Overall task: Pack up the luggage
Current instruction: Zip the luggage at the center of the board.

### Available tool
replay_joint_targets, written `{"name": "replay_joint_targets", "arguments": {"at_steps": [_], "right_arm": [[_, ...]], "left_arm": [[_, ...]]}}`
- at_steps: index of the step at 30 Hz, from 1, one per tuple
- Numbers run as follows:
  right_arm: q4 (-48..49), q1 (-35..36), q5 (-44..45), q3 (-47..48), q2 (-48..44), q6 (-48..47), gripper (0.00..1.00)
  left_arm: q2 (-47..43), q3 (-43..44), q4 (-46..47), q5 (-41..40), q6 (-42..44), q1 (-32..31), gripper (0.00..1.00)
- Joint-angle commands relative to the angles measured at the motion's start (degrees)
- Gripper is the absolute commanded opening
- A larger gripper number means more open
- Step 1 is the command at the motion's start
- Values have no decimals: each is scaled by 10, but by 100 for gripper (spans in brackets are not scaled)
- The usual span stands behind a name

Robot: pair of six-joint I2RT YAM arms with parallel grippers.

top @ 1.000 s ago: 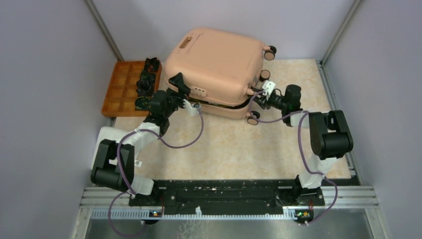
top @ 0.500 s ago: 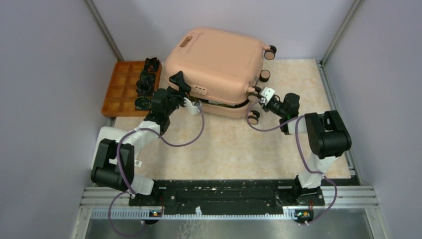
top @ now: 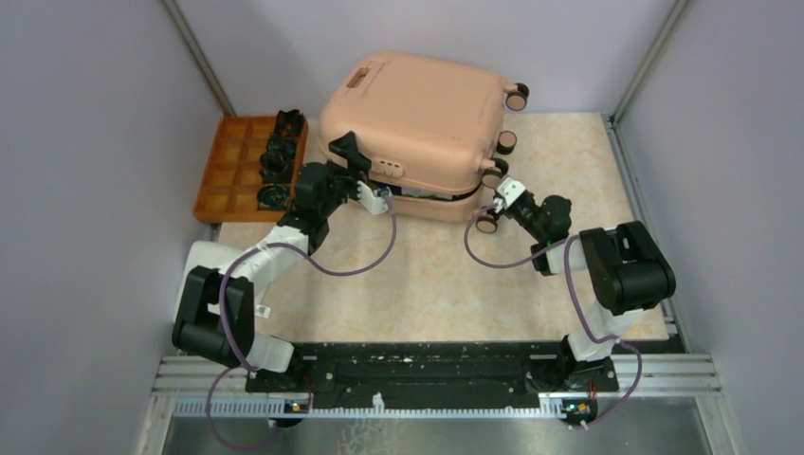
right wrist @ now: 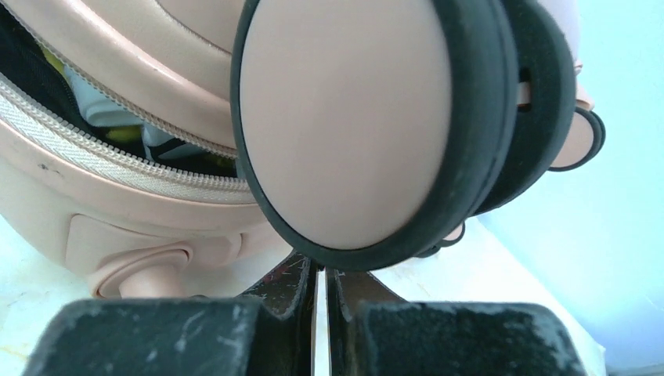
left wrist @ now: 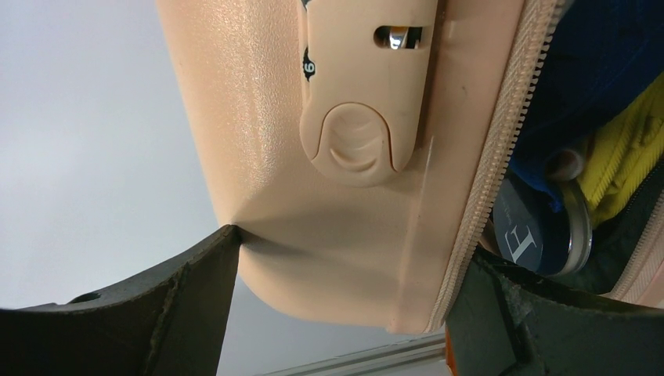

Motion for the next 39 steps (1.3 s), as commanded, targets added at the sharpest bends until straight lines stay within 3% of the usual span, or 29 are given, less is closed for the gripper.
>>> {"name": "replay_joint_targets", "arguments": {"at_steps": [1,22,27,31,36,39], "right_arm": [[27,26,-38,-11,-40,-3,0],[-169,141,7,-80,-223,-40,0],[-239,198,72,-72,-251,-32,0],[-269,240,130,-89,-295,4,0],[-320,277,120,-70,-313,151,0],[-272,337,139,-106,-316,204,0]], "left_arm": [[11,26,-25,24,-74,-19,58],[8,20,-90,18,-84,-32,52],[-2,7,-93,29,-76,-36,50],[-16,-6,-93,44,-72,-41,47],[-41,-38,-115,76,-60,-54,41],[-54,-57,-122,77,-62,-69,41]]}}
